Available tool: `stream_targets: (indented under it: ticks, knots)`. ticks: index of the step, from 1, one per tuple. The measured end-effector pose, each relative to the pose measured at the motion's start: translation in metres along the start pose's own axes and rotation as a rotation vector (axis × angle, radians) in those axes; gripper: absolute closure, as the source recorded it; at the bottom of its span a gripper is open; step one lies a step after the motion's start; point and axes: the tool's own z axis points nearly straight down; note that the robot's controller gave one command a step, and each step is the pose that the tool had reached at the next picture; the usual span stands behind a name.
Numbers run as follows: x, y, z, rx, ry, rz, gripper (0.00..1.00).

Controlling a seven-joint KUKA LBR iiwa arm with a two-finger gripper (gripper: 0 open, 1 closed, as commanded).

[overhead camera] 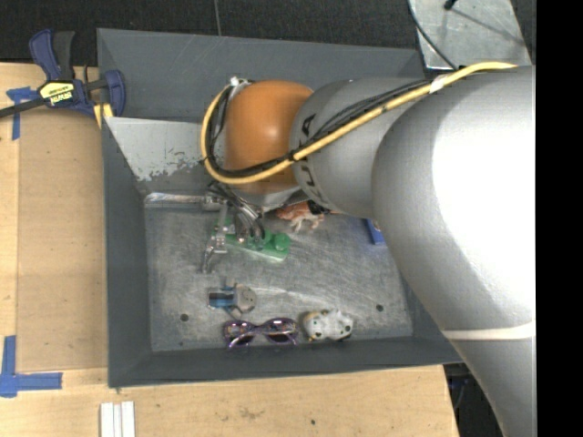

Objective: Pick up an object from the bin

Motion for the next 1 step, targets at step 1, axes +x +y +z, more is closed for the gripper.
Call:
stream_targets:
  ticks: [1]
  knots:
    - [-0.0026,0.0002,-0.0028,-0.003,-0.01,0.001,1.0]
